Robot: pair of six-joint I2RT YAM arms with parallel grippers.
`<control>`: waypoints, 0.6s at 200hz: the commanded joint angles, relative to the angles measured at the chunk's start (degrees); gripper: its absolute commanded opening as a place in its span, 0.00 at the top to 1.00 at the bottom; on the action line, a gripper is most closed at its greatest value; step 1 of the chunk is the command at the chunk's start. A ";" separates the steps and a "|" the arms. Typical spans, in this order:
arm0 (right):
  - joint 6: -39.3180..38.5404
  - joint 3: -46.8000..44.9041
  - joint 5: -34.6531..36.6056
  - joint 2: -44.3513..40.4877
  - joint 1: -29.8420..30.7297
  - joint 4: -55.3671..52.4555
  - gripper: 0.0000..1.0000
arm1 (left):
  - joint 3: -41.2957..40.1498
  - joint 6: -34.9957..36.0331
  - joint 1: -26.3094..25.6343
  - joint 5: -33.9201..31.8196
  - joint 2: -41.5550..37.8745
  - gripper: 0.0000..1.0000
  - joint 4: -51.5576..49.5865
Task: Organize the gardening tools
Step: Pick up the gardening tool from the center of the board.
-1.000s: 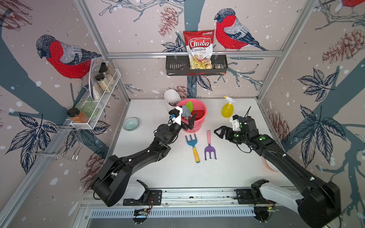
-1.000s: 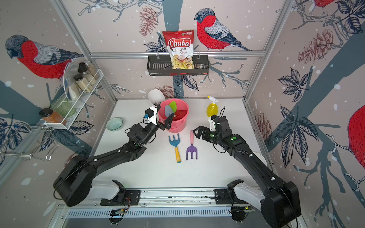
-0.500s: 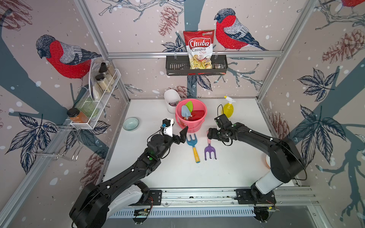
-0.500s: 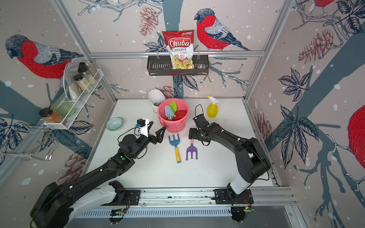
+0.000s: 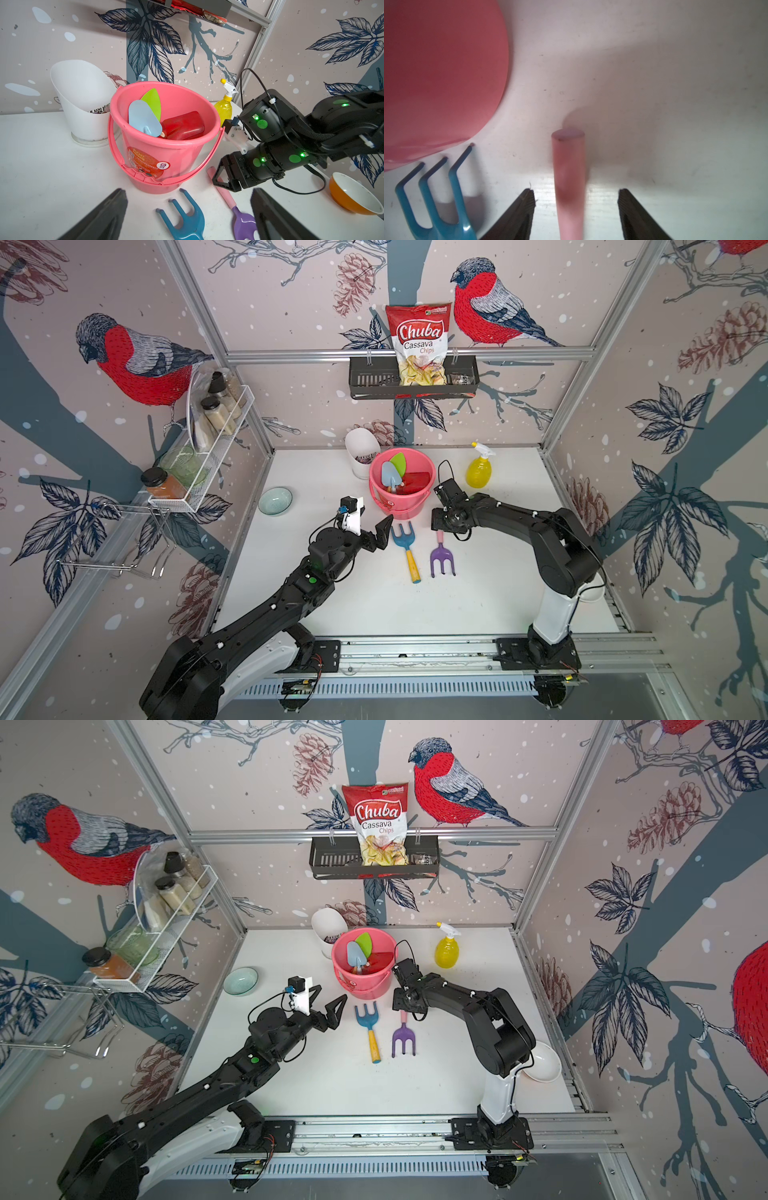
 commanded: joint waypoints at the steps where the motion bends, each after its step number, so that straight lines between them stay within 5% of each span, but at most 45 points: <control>1: 0.43 1.09 1.59 1.56 0.18 0.83 0.38 | 0.06 -0.46 -0.16 0.37 -0.10 0.03 0.04; 57: 0.10 2.47 2.08 5.05 0.21 0.36 0.58 | 0.07 -0.29 -0.16 0.00 0.16 0.03 -0.24; 110: 1.19 1.04 2.56 4.18 -0.17 0.29 1.00 | 0.27 -0.07 -0.18 -0.18 -0.10 0.04 -0.97; 120: 1.52 0.44 2.79 3.42 -0.17 0.25 1.00 | 0.33 -0.04 -0.18 -0.14 -0.10 0.04 -1.15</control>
